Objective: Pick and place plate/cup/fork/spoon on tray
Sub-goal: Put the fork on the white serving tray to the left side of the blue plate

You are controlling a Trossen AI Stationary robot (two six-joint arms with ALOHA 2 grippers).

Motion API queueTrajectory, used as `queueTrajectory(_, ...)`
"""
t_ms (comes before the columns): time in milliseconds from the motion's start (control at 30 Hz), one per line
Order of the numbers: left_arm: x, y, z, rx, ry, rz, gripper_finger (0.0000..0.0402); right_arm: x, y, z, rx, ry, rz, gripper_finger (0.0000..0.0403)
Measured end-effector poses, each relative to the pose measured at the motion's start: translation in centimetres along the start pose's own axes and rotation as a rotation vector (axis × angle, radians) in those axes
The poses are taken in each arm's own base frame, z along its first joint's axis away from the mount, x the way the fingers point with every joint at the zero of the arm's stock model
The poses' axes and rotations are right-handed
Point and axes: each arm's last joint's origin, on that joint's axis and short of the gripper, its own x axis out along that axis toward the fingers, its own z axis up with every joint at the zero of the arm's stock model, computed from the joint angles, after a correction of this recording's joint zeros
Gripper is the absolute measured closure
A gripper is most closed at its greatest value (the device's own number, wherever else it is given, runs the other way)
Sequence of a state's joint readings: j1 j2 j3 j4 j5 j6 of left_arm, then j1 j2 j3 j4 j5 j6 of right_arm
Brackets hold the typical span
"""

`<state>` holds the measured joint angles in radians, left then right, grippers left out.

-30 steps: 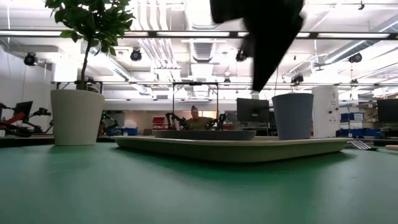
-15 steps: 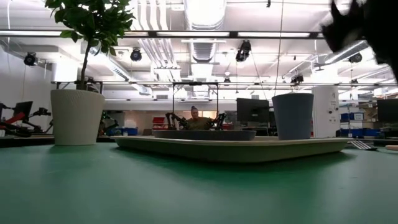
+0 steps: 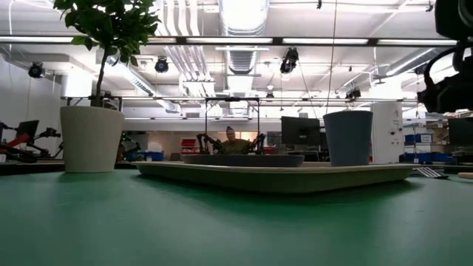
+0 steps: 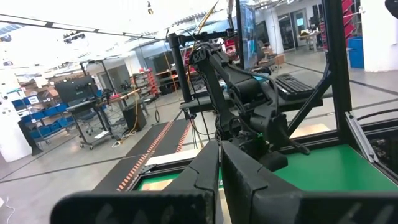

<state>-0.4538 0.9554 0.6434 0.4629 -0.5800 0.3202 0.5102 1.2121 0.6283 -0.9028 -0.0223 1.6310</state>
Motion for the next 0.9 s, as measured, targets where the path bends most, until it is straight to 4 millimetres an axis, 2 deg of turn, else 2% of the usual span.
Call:
queueTrajectory(200,0.0,0.0,0.0,0.0,0.0,0.0,0.0402,-0.2,-0.5,0.2,0.014,-0.055,-0.05,0.037)
queueTrajectory(400,0.0,0.0,0.0,0.001,0.0,0.0,0.0402,-0.1,-1.2,0.4,0.036,-0.119,-0.112,0.0298)
queueTrajectory(633,0.0,0.0,0.0,0.001,0.0,0.0,0.0402,1.4,-2.2,0.7,0.075,-0.171,-0.139,0.0227)
queueTrajectory(767,0.0,0.0,0.0,0.001,0.0,0.0,0.0402,2.4,-2.7,0.7,0.08,-0.177,-0.116,0.0215)
queueTrajectory(900,0.0,0.0,0.0,0.001,0.0,0.0,0.0402,2.8,-2.9,0.7,0.084,-0.172,-0.115,0.0238)
